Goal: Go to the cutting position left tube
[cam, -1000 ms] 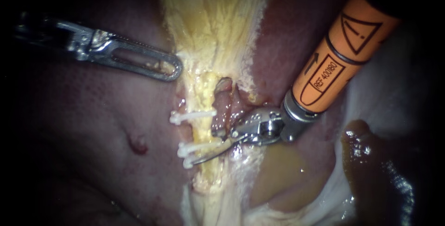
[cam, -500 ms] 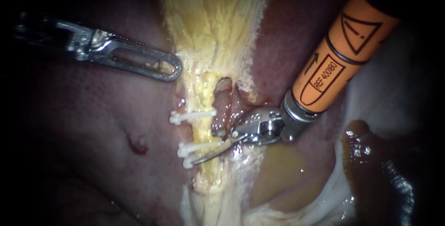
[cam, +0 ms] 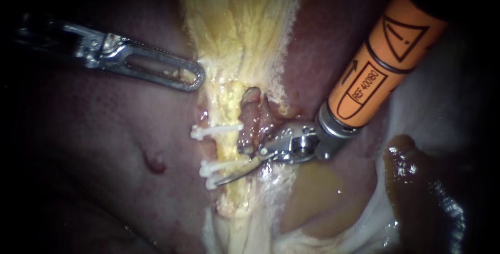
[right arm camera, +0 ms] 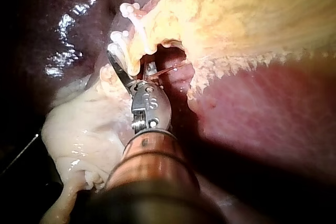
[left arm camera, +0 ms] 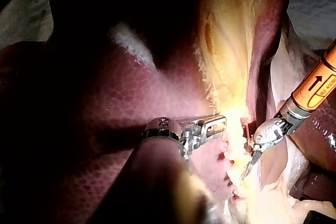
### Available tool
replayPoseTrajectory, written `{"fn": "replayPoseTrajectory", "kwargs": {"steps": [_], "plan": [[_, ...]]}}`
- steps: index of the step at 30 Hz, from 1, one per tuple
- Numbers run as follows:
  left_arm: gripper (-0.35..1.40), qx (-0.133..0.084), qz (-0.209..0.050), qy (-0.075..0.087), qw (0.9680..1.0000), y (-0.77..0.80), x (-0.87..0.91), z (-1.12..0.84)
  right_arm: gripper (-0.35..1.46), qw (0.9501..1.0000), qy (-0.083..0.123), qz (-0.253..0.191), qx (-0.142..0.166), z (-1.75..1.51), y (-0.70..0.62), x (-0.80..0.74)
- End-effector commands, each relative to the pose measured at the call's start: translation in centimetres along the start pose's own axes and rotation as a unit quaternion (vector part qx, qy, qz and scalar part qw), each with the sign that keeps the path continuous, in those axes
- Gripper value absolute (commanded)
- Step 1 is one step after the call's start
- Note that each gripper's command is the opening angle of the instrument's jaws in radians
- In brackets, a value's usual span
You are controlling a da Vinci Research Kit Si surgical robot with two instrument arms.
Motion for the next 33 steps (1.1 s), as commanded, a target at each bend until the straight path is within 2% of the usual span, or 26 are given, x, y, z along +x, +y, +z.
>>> {"fn": "replayPoseTrajectory", "kwargs": {"steps": [1, 33], "plan": [[-0.35, 0.0, 0.0, 0.0, 1.0, 0.0, 0.0, 0.0, 1.43, 1.0, 0.0, -0.001, 0.001, -0.04, 0.0, 0.0], [-0.35, 0.001, 0.0, 0.001, 1.0, 0.01, 0.01, -0.04, 1.45, 0.9997, 0.011, 0.008, -0.02, -0.77, -0.02, -0.22]]}}
